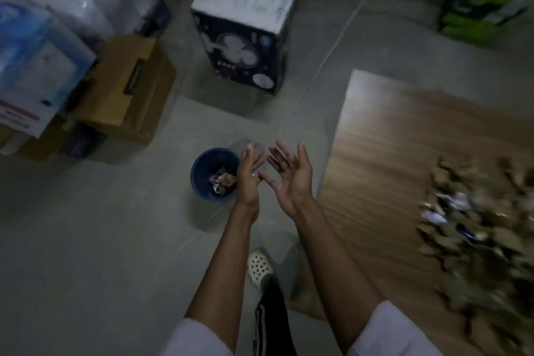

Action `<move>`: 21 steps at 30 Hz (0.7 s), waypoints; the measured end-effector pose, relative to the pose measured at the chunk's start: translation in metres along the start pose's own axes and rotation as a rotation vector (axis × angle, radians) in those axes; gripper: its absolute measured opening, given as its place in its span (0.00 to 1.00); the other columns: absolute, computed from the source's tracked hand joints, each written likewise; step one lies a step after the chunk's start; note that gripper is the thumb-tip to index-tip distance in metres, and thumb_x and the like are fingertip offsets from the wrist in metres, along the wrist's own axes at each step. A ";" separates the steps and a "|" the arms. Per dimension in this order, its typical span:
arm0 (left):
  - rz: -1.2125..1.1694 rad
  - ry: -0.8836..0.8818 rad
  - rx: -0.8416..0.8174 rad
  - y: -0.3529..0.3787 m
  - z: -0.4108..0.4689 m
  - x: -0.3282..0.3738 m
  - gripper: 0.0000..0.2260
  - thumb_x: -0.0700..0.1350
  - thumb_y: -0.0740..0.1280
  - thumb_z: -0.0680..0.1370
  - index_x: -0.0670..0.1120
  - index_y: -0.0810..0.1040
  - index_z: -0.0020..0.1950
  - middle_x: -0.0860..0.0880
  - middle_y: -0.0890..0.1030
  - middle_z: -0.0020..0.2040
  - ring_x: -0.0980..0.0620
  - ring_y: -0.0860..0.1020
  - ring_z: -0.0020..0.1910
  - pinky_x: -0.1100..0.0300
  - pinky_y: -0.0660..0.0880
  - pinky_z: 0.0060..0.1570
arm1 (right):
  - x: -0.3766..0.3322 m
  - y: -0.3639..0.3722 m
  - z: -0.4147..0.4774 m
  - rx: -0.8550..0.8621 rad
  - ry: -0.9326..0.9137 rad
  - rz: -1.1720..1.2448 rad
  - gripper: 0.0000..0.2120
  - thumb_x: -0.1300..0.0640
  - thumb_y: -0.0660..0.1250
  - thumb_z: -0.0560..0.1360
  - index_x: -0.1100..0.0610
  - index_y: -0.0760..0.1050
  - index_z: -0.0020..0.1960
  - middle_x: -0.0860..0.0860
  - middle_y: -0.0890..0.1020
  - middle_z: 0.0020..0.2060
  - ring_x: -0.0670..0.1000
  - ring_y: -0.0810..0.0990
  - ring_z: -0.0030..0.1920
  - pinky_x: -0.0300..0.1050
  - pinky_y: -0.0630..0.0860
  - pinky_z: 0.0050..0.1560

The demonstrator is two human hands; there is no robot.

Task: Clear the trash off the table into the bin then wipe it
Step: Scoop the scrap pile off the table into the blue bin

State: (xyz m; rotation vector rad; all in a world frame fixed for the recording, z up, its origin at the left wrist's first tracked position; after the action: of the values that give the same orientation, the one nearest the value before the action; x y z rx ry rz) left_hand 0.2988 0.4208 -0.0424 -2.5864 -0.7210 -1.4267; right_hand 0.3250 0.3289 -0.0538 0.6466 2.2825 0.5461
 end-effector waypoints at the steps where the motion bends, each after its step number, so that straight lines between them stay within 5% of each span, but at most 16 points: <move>1: 0.030 0.030 -0.031 0.023 -0.022 0.005 0.17 0.58 0.54 0.85 0.56 0.71 0.71 0.53 0.77 0.66 0.58 0.75 0.66 0.54 0.69 0.63 | -0.020 -0.011 -0.022 -0.011 -0.027 -0.007 0.29 0.35 0.55 0.82 0.53 0.77 0.71 0.53 0.80 0.68 0.52 0.75 0.70 0.61 0.71 0.71; 9: 0.237 0.146 -0.220 0.204 -0.173 -0.038 0.25 0.59 0.60 0.81 0.49 0.71 0.75 0.48 0.77 0.69 0.50 0.76 0.67 0.51 0.74 0.61 | -0.170 -0.180 -0.179 0.011 -0.212 -0.341 0.24 0.38 0.56 0.82 0.52 0.79 0.67 0.49 0.83 0.63 0.53 0.78 0.68 0.60 0.72 0.68; 12: 0.376 0.220 -0.300 0.267 -0.216 -0.083 0.17 0.53 0.64 0.83 0.48 0.74 0.70 0.51 0.79 0.64 0.48 0.75 0.68 0.44 0.72 0.69 | -0.214 -0.269 -0.235 0.088 -0.467 -0.656 0.18 0.42 0.64 0.79 0.51 0.82 0.61 0.48 0.85 0.59 0.46 0.82 0.62 0.49 0.77 0.62; 14: 0.572 0.332 -0.309 0.301 -0.238 -0.116 0.22 0.57 0.67 0.80 0.49 0.75 0.70 0.49 0.78 0.66 0.46 0.74 0.69 0.45 0.68 0.71 | -0.237 -0.326 -0.270 0.191 -0.671 -0.945 0.16 0.43 0.68 0.78 0.51 0.83 0.60 0.46 0.85 0.58 0.39 0.80 0.59 0.43 0.76 0.58; 18: 0.958 0.418 -0.324 0.347 -0.285 -0.155 0.39 0.64 0.72 0.74 0.55 0.62 0.80 0.43 0.60 0.79 0.42 0.57 0.78 0.42 0.59 0.74 | -0.252 -0.414 -0.312 0.478 -1.005 -1.316 0.22 0.40 0.70 0.76 0.51 0.81 0.65 0.50 0.81 0.65 0.50 0.75 0.68 0.53 0.71 0.70; 21: 1.120 0.465 -0.414 0.364 -0.302 -0.169 0.45 0.67 0.72 0.71 0.60 0.53 0.82 0.44 0.49 0.82 0.38 0.47 0.80 0.33 0.58 0.72 | -0.250 -0.444 -0.322 0.722 -0.875 -1.450 0.31 0.37 0.72 0.71 0.42 0.73 0.73 0.51 0.69 0.77 0.57 0.62 0.79 0.66 0.61 0.73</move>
State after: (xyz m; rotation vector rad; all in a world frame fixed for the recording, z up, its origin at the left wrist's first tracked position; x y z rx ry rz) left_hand 0.1537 -0.0536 0.0366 -2.0222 1.0086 -1.6441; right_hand 0.1236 -0.2306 0.0473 -0.4942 1.4473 -1.0649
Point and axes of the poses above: each hand's wrist, its own z-axis towards the middle knuckle, its own y-axis out of the palm, x = y × z, the point moved 2 cm from there along z, towards the middle knuckle
